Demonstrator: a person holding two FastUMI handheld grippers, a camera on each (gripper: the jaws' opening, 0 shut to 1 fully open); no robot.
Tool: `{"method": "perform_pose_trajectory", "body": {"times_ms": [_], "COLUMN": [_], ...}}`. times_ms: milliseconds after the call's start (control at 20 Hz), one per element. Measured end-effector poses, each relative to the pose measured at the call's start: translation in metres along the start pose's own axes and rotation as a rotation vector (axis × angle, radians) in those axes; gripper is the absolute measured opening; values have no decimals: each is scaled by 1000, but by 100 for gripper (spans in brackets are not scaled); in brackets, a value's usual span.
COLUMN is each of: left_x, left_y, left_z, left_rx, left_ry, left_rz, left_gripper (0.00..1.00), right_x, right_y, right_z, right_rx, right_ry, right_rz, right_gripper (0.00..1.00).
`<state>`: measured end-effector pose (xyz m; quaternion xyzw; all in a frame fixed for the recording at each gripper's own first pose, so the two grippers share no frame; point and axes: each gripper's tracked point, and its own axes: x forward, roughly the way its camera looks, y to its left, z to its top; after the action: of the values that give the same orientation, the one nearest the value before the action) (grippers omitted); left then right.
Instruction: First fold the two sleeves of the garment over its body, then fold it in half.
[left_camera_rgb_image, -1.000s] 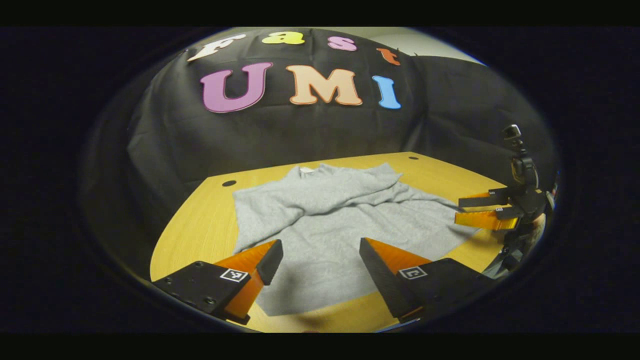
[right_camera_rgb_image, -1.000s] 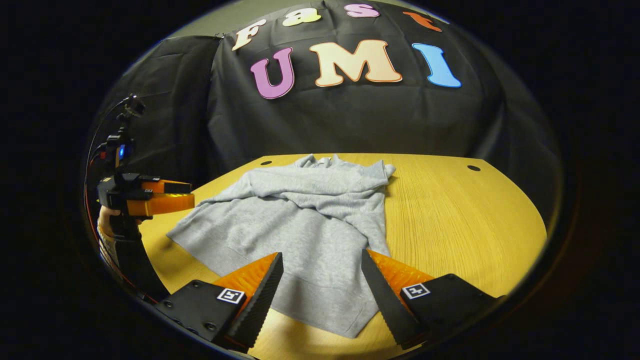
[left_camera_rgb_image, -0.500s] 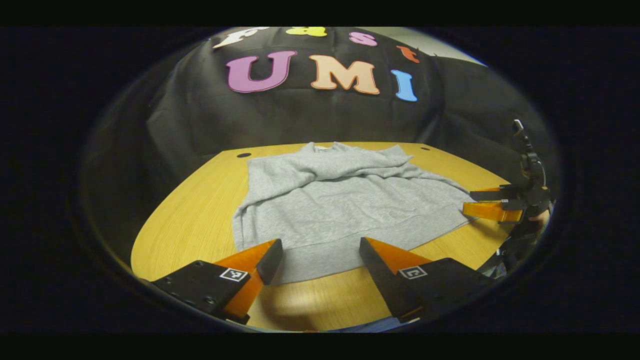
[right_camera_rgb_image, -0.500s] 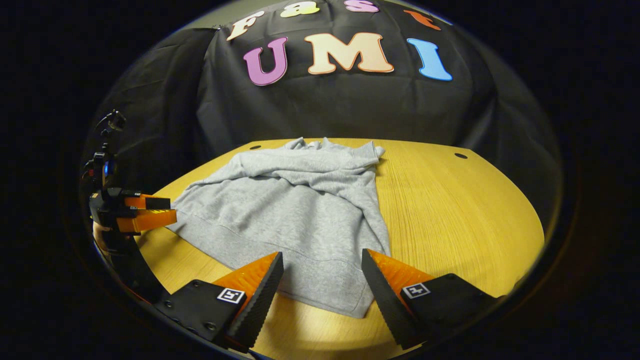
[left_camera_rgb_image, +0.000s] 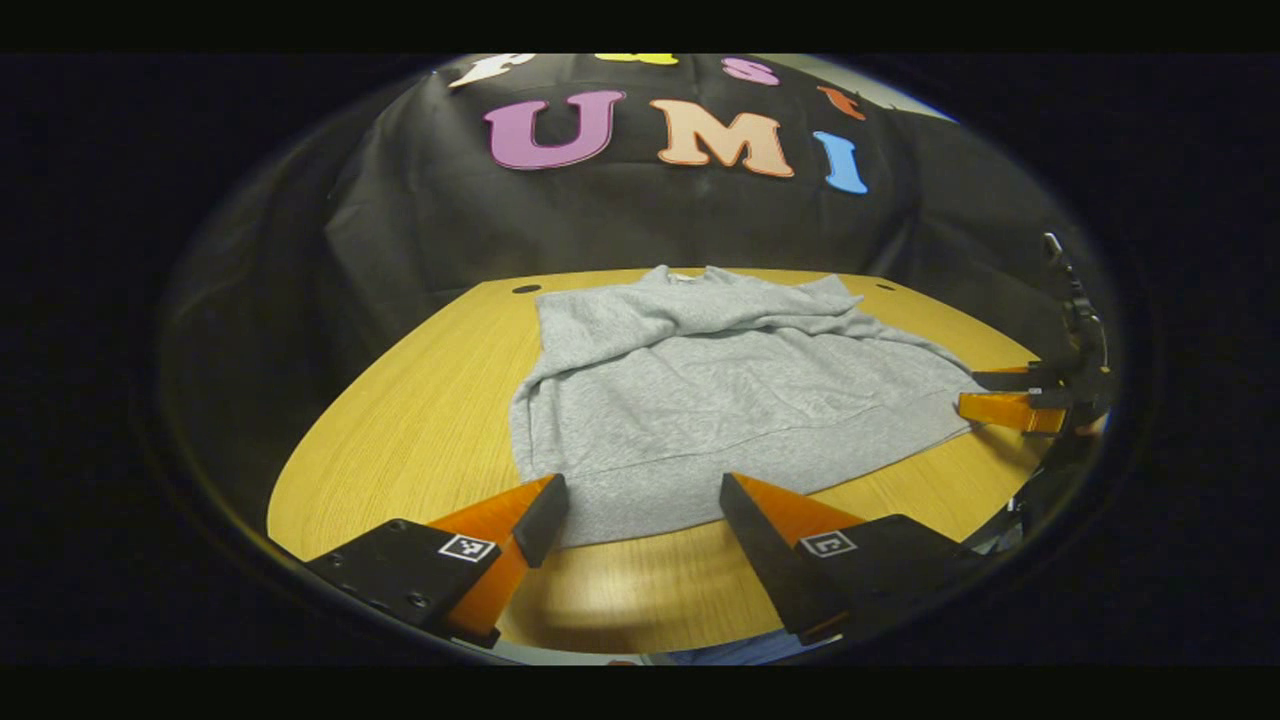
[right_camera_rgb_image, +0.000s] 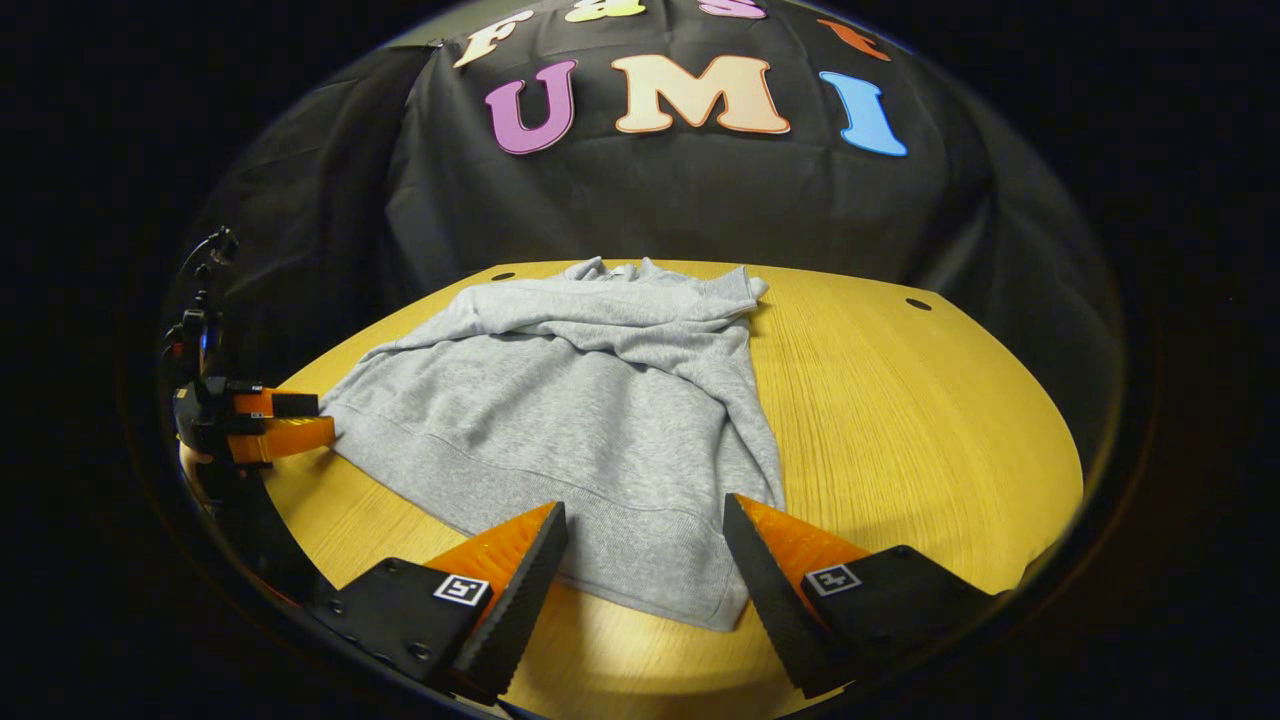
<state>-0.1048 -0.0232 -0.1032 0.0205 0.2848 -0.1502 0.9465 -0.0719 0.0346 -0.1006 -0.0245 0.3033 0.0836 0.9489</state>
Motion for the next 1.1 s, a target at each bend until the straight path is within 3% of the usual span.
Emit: {"method": "perform_pose_trajectory", "body": {"times_ms": [100, 200, 250, 350, 450, 500, 550, 600, 650, 700, 750, 800, 850, 900, 950, 1000, 1050, 1100], "left_x": [1, 1, 1, 1, 0, 0, 0, 1, 3, 4, 5, 6, 7, 7, 7, 7, 7, 7], "left_y": [0, 0, 0, -3, -8, -11, -13, -15, -16, -17, -19, -19, -19, -18, -18, -18, -18, -18], "left_z": [0, -1, -1, -2, -1, 0, 1, 1, 2, 3, 5, 5, 5, 6, 5, 6, 5, 6], "left_rx": [-10, -18, -14, -10, -11, -23, -30, -37, -45, -56, -73, -91, -98, -105, -111, -109, -107, -104], "left_ry": [-7, -12, -11, -18, -31, -35, -43, -51, -53, -62, -67, -71, -75, -82, -85, -87, -82, -83], "left_rz": [3, 11, 12, 8, -8, -19, -28, -40, -41, -50, -58, -59, -62, -63, -63, -62, -58, -53], "left_gripper": [95, 95, 95, 93, 87, 74, 64, 48, 41, 31, 24, 12, 8, 9, 3, 4, 1, 1], "right_x": [-1, -1, -2, -2, -4, -4, -4, -5, -7, -7, -5, -5, -5, -6, -8, -8, -8, -9], "right_y": [0, 0, -1, -1, 1, 4, 5, 7, 8, 9, 10, 10, 10, 11, 12, 13, 12, 11], "right_z": [-1, -1, -2, -2, -2, -3, -3, -4, -4, -5, -5, -5, -4, -6, -5, -6, -5, -6], "right_rx": [-1, 5, 9, 14, 9, 14, 15, 15, 8, 8, 26, 50, 72, 96, 111, 127, 134, 139], "right_ry": [-5, -13, -16, -19, -19, -17, -22, -25, -28, -27, -25, -23, -21, -17, -16, -19, -25, -27], "right_rz": [-3, -4, -7, -9, -7, 4, 13, 19, 23, 31, 45, 55, 61, 70, 78, 81, 80, 79], "right_gripper": [93, 94, 99, 97, 96, 96, 85, 78, 65, 68, 66, 51, 35, 29, 20, 20, 11, 9]}}
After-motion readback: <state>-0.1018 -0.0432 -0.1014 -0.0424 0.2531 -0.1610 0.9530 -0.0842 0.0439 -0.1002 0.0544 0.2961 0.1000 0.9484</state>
